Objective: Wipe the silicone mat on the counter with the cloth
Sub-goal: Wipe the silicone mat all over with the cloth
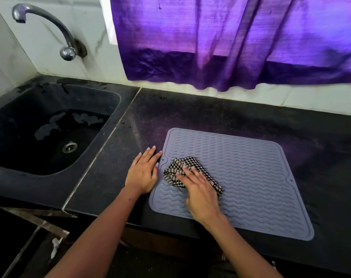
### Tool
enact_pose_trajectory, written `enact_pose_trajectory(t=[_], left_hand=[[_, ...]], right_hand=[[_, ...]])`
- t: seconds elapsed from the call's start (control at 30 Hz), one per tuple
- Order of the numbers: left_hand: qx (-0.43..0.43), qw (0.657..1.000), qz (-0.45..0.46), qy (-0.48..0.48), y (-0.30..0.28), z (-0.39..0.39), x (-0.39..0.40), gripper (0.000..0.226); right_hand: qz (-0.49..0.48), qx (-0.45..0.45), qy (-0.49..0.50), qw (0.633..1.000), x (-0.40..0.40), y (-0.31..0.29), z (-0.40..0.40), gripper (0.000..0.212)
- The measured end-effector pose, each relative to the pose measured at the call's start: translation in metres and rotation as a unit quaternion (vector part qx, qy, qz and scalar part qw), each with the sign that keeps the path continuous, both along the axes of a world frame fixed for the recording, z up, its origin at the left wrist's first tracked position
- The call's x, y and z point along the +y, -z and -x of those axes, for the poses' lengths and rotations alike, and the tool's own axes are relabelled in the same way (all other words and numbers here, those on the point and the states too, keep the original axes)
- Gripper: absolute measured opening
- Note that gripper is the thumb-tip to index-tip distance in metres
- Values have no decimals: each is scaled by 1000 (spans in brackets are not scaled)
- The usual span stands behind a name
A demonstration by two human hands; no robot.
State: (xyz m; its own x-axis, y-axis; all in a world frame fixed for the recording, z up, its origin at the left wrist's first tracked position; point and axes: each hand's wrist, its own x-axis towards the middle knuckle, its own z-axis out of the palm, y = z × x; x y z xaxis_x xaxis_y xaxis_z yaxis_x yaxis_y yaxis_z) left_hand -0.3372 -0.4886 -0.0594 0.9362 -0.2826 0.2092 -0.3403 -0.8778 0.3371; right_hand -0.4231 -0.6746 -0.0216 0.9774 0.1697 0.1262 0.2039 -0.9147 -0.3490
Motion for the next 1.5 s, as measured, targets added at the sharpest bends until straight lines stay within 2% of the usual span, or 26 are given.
enact_pose_trajectory(t=[0.13, 0.2, 0.27, 0.3, 0.33, 0.37, 0.4, 0.47, 0.57, 0.63, 0.87, 0.93, 0.97, 1.0, 1.03, 1.07, 1.1, 1.13, 1.17, 1.23, 1.3, 1.37, 1.4, 1.43, 1.5], left_hand=[[2, 1000, -6, -4, 0, 1, -1, 66], [6, 1000, -8, -5, -1, 1, -1, 68], [13, 1000, -8, -6, -3, 2, -1, 70], [15, 1000, -7, -7, -4, 2, -1, 71], [15, 1000, -6, -8, -4, 2, -1, 71], [16, 1000, -6, -7, -4, 3, -1, 71], [16, 1000, -5, -7, -4, 2, -1, 71], [15, 1000, 0, -8, -5, 2, -1, 71], [13, 1000, -1, -9, -4, 2, -1, 70], [9, 1000, -6, -8, -3, 1, -1, 69], [13, 1000, -8, -11, -1, 1, -2, 68], [15, 1000, -4, -11, -2, 2, -2, 69], [17, 1000, 0, -11, -3, 1, -2, 69], [18, 1000, 3, -11, -3, 2, -1, 69], [18, 1000, 3, -12, -3, 2, -1, 69], [17, 1000, 0, -12, -3, 2, -1, 69], [15, 1000, -1, -12, -3, 2, -1, 69], [13, 1000, 0, -12, -2, 2, -1, 68], [12, 1000, 3, -12, -2, 1, -1, 68], [10, 1000, 5, -10, -1, 1, -1, 66], [7, 1000, 2, -9, 0, 1, 0, 64], [4, 1000, 3, -9, 0, 1, 0, 63], [4, 1000, 4, -8, 0, 1, 0, 63], [4, 1000, 5, -9, -1, 1, -1, 63], [3, 1000, 11, -10, -2, 1, -2, 63]], right_hand=[[-1, 22, -17, 1000, -2, -9, -3, 73], [-42, 46, 7, 998, -4, -13, -11, 69], [-174, 113, 55, 977, -7, -24, -26, 59], [-268, 133, 89, 950, -9, -29, -35, 54], [-348, 127, 132, 919, -11, -34, -43, 50], [-381, 106, 167, 903, -12, -38, -48, 49], [-368, 84, 174, 910, -10, -42, -50, 50], [-293, 53, 119, 947, -3, -44, -46, 56], [-94, 70, 6, 993, 12, -21, -32, 69], [10, 51, -26, 998, 14, -4, -26, 74], [13, 40, -49, 998, 6, 3, -32, 72], [-102, 82, -23, 991, 4, -4, -38, 64], [-214, 121, 19, 969, 0, -9, -45, 58], [-362, 151, 76, 917, -4, -16, -53, 52], [-506, 162, 137, 836, -9, -24, -62, 48], [-607, 143, 194, 757, -14, -30, -70, 46], [-642, 107, 233, 723, -19, -33, -76, 45], [-615, 64, 248, 746, -22, -36, -78, 46], [-547, 22, 244, 800, -23, -38, -77, 49], [-405, -37, 168, 898, -22, -37, -73, 58], [-283, -21, 81, 956, -15, -25, -68, 64], [-115, 31, 33, 992, -6, -5, -64, 69], [-40, 43, 24, 998, -3, 2, -62, 72], [2, 43, 19, 999, -2, 8, -62, 73], [8, 52, 16, 998, -4, 8, -66, 73]])
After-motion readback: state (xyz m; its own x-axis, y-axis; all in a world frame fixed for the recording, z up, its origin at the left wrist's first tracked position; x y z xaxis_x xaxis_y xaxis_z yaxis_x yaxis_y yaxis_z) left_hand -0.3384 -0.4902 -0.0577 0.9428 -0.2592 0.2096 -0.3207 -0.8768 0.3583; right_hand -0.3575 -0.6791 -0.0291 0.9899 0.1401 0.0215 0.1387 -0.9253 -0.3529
